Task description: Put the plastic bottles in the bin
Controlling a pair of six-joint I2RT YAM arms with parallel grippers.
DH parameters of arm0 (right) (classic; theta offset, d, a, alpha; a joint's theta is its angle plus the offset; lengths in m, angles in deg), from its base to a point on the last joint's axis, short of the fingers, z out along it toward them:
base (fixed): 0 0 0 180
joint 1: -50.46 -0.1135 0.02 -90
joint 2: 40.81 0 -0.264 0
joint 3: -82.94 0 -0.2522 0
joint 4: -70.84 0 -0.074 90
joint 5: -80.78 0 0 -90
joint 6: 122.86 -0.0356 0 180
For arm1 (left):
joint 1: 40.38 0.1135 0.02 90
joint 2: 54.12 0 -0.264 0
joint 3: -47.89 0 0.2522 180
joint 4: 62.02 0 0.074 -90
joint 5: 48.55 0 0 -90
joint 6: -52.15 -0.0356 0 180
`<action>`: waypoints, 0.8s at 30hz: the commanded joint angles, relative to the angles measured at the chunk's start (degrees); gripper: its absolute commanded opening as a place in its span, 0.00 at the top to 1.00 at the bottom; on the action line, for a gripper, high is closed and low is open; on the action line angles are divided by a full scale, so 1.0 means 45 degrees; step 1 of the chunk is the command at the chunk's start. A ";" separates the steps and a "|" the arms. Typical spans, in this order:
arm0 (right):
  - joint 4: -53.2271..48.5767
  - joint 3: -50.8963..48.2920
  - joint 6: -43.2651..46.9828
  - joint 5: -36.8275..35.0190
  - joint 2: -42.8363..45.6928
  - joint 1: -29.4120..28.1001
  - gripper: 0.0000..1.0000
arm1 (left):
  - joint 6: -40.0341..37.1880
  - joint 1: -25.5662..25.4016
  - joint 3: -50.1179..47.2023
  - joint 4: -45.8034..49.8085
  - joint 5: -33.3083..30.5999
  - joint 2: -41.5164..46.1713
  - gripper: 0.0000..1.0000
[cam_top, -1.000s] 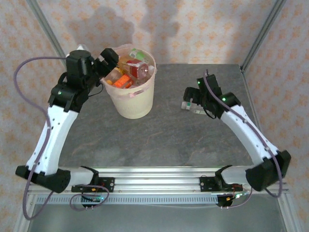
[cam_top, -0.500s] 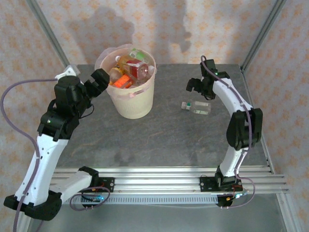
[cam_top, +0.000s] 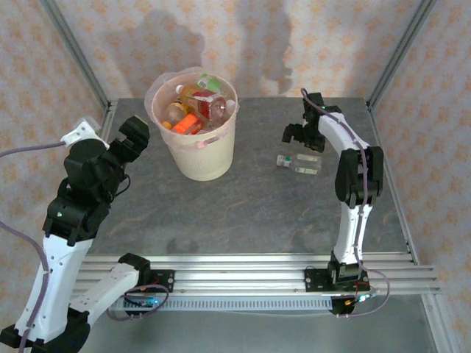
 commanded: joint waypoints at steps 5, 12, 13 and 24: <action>-0.0479 -0.1389 -0.0132 0.0225 0.0583 0.0099 0.01 | -0.0369 0.0084 -0.0144 0.0004 0.0003 -0.0172 0.00; 0.0324 -0.3546 -0.1265 0.1138 0.2334 0.0097 0.01 | -0.0234 0.0089 -0.0101 -0.0086 0.0207 -0.0418 0.00; 0.0587 -0.3965 -0.1442 0.1390 0.2633 0.0097 0.01 | -0.0217 0.0083 -0.0088 -0.0086 0.0197 -0.0438 0.00; 0.2465 -0.7245 -0.2167 0.2163 0.4593 -0.0466 0.00 | -0.0137 0.0086 0.0002 -0.0116 0.0185 -0.0673 0.00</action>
